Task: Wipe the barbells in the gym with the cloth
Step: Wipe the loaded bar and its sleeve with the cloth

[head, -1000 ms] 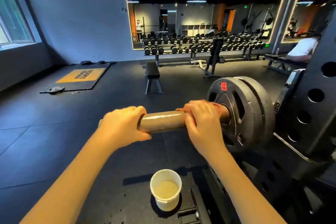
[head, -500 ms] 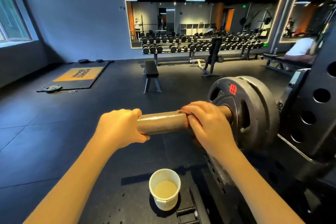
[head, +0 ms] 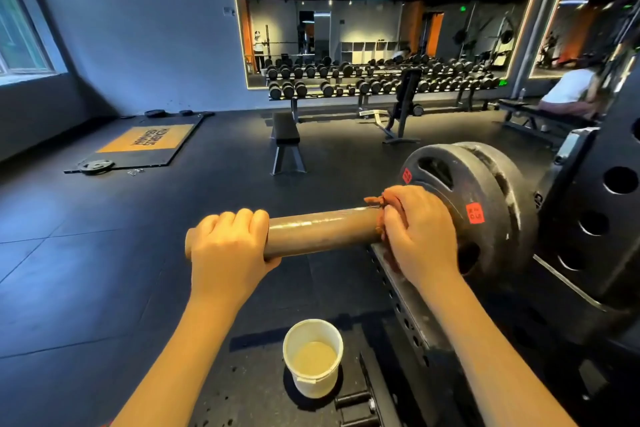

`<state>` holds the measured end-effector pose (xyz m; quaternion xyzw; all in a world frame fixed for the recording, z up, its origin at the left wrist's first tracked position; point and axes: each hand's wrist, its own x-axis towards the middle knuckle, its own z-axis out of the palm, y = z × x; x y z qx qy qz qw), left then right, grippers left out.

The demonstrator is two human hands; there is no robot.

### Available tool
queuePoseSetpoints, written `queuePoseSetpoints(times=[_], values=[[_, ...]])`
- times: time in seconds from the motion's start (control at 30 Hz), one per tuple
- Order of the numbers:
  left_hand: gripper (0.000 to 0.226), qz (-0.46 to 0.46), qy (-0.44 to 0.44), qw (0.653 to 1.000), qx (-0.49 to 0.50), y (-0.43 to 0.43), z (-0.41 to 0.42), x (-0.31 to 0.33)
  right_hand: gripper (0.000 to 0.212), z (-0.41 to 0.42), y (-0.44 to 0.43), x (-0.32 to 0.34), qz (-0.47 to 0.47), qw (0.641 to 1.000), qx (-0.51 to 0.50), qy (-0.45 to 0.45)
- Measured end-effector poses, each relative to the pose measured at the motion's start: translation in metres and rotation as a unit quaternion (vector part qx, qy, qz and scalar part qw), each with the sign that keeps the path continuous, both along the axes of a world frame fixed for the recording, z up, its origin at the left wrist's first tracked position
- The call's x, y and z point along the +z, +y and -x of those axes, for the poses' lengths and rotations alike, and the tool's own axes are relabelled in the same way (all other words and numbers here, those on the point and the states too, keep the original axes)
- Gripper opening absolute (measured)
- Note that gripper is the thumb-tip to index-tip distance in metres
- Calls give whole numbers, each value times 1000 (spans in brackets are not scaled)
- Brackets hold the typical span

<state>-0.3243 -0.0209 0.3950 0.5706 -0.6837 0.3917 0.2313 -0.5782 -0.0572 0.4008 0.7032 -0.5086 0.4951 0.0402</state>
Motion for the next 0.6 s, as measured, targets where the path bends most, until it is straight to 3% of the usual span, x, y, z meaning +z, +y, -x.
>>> queuePoseSetpoints(times=[0.1, 0.23, 0.33, 0.4, 0.47, 0.6], values=[[48, 25, 0, 1000, -6, -3, 0, -4, 34, -43, 7, -2, 18, 999, -24, -17], [52, -14, 7, 1000, -16, -1, -1, -1, 35, -31, 23, -9, 20, 989, 105, 98], [57, -162, 43, 986, -18, 2, -5, 23, 35, 1, 11, 0, -7, 995, 64, 74], [63, -321, 80, 944, 2, -2, -10, 43, 40, -6, -2, 8, -25, 1000, -17, 0], [62, -405, 97, 909, 14, -7, -9, 55, 40, -34, -4, 12, -37, 998, -55, -8], [48, -345, 60, 936, 40, -2, -6, 49, 31, -53, 15, 1, 0, 993, 83, 83]])
